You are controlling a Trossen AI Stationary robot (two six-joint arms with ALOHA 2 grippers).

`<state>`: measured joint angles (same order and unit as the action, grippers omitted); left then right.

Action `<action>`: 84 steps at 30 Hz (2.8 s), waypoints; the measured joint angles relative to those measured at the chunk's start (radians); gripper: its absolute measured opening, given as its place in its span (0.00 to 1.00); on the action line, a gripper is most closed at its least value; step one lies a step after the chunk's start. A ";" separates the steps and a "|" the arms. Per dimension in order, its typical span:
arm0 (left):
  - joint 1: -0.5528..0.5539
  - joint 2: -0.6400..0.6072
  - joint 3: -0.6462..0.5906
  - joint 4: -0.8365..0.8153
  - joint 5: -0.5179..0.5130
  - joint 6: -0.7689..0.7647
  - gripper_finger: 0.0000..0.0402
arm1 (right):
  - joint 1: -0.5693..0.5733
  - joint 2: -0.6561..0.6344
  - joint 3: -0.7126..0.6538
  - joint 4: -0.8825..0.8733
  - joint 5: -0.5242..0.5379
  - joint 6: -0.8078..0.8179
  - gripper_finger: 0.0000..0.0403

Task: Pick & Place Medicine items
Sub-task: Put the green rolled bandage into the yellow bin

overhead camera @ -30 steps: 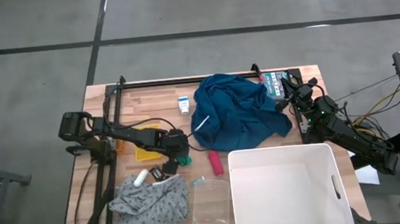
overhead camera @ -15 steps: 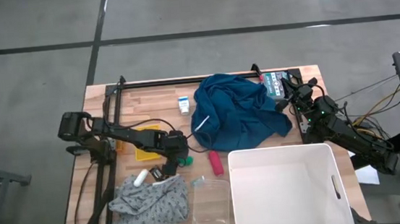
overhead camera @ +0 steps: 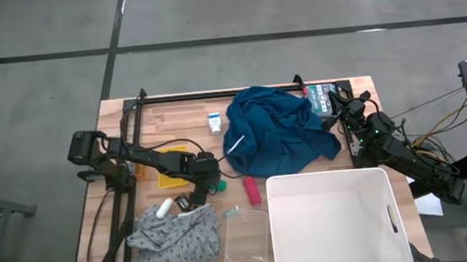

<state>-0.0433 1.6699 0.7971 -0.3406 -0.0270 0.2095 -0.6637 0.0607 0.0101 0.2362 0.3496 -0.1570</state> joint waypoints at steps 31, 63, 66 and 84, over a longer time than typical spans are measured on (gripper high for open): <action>0.001 -0.379 -0.001 -0.172 -0.076 -0.167 0.40 | 0.000 0.000 0.000 0.000 0.000 0.000 0.02; 0.005 -0.541 -0.022 -0.651 -0.373 -0.551 0.40 | 0.000 0.000 0.000 0.000 0.000 0.000 0.02; 0.006 -0.541 -0.022 -0.651 -0.374 -0.551 0.40 | 0.000 0.000 0.000 0.000 0.000 0.000 0.02; 0.006 -0.541 -0.064 -0.629 -0.423 -0.659 0.40 | 0.000 0.000 0.000 0.000 0.000 0.000 0.02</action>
<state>-0.0368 1.1294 0.7334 -0.9698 -0.4505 -0.4497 -0.6636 0.0605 0.0101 0.2363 0.3496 -0.1570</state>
